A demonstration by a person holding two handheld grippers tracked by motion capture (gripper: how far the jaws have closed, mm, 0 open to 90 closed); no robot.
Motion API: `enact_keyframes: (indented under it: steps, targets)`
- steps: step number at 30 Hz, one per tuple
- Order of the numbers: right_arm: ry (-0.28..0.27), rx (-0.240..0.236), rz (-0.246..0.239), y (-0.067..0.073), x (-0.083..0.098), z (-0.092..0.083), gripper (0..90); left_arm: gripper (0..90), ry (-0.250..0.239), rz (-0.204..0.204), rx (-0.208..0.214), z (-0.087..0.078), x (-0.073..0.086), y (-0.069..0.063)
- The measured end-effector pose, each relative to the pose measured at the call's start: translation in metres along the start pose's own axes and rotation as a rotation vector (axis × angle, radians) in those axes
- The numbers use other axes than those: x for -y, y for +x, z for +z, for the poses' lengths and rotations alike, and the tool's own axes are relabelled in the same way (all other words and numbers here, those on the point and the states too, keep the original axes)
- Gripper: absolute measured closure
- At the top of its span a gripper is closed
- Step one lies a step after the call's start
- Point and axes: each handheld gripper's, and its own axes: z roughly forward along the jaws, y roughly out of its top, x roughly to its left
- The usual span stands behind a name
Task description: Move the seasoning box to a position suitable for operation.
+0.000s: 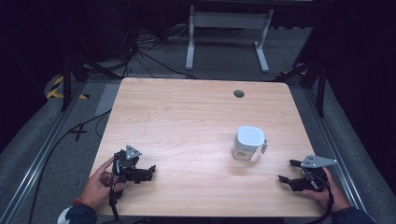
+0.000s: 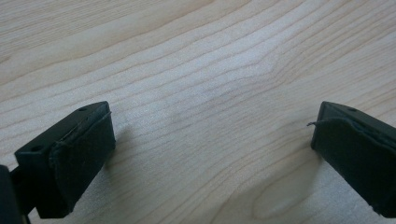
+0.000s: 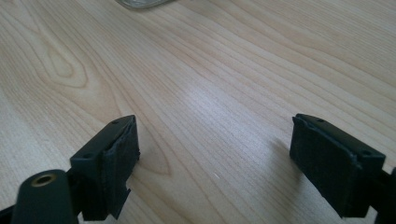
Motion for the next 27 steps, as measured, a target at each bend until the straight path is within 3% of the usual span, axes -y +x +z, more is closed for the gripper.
enact_keyframes:
  steps: [10,14,15,18,19,22,23,24,25,27]
  targets:
    - [0.001,0.006,0.009,0.000,0.000,0.000,15.7,0.2,0.009,0.057,0.051,0.002,-0.003,0.003]
    - [-0.005,0.017,0.012,-0.001,0.000,-0.001,21.1,0.1,0.009,0.076,0.060,0.003,-0.005,0.004]
    - [0.004,0.030,0.026,-0.003,-0.002,-0.002,27.7,0.2,0.006,0.087,0.064,0.005,-0.006,0.001]
    - [0.014,0.041,0.035,-0.006,-0.005,-0.002,32.4,0.3,0.003,0.109,0.077,0.006,-0.007,0.000]
    - [0.018,0.046,0.039,-0.006,-0.006,-0.002,37.8,0.3,0.003,0.114,0.085,0.006,-0.008,-0.002]
    - [0.008,0.055,0.029,-0.007,-0.009,-0.001,40.5,0.3,0.004,0.117,0.098,0.008,-0.009,-0.005]
    - [-0.004,0.045,0.029,-0.007,-0.011,-0.001,44.3,0.3,0.000,0.130,0.107,0.009,-0.010,-0.007]
    - [-0.046,0.029,0.036,-0.008,-0.019,-0.004,56.0,0.3,0.003,0.132,0.119,0.010,-0.010,-0.010]
    - [-0.054,0.038,0.026,-0.009,-0.024,-0.005,61.7,0.3,0.005,0.131,0.120,0.010,-0.010,-0.009]
    - [-0.069,0.038,0.027,-0.010,-0.028,-0.006,66.1,0.2,0.005,0.131,0.120,0.010,-0.010,-0.009]
